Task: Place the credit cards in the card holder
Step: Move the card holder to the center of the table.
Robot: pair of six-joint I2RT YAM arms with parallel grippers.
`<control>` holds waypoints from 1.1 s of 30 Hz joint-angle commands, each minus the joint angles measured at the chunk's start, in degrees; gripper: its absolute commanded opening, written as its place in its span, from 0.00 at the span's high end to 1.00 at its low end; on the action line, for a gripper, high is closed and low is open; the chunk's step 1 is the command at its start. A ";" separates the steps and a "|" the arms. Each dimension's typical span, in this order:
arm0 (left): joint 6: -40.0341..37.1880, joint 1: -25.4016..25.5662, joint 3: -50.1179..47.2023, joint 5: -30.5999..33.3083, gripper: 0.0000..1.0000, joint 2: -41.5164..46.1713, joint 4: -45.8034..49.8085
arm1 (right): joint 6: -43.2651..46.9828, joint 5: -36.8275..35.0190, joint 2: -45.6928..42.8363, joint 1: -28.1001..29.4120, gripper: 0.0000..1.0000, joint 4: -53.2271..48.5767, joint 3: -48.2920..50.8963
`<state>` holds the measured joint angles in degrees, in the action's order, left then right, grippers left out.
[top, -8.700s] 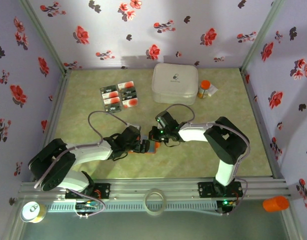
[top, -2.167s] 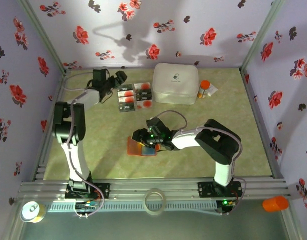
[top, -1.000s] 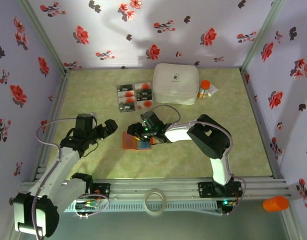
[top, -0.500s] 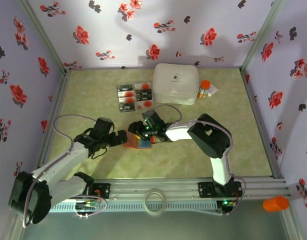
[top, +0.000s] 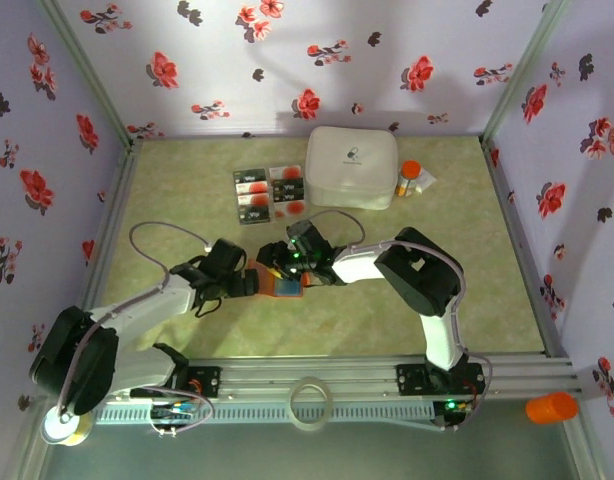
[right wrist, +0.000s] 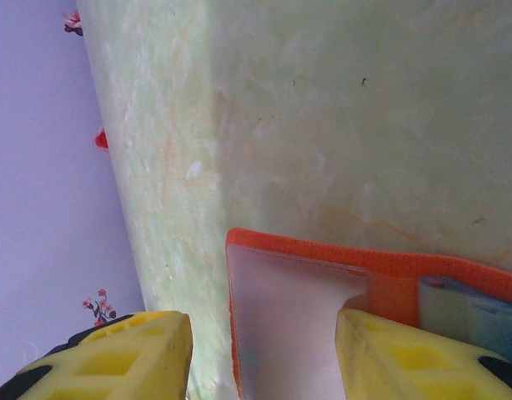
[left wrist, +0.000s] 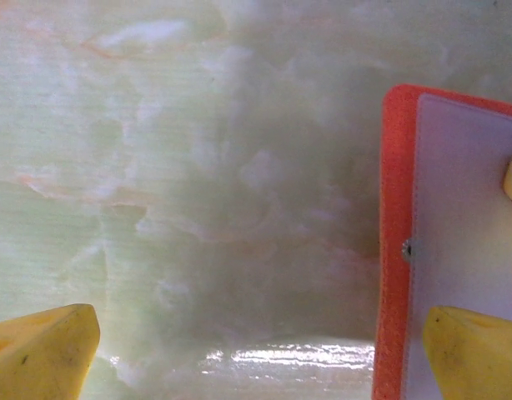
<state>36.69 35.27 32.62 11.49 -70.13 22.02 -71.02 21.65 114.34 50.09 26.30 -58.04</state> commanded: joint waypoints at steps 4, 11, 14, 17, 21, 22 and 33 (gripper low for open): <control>0.48 0.35 -1.55 3.00 0.00 -2.07 -2.21 | 0.45 1.03 -1.61 -0.93 0.50 -1.67 0.35; 1.13 0.41 -2.15 3.15 0.00 -2.25 -2.17 | 4.87 0.98 -3.24 -1.13 0.50 -7.72 -1.35; 1.30 0.42 -2.33 3.16 0.00 -2.28 -2.33 | 6.13 0.78 -2.98 -1.13 0.52 -9.49 -1.88; 1.29 0.42 -2.31 3.19 0.00 -2.30 -2.36 | 6.64 0.97 -2.27 -1.14 0.55 -9.96 -2.15; 1.40 0.42 -2.23 2.95 0.00 -2.05 -2.27 | 6.78 1.77 -0.69 -1.13 0.61 -10.16 -2.92; 1.50 0.42 -2.21 2.91 0.00 -1.59 -2.19 | 6.80 1.92 -0.41 -1.15 0.63 -10.18 -3.04; 1.32 0.42 0.66 2.27 0.00 4.53 0.31 | 6.41 2.79 2.19 -0.96 0.69 -9.52 -3.95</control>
<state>37.32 35.31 31.46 13.08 -67.16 20.78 -65.08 23.86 114.67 49.32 17.67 -60.95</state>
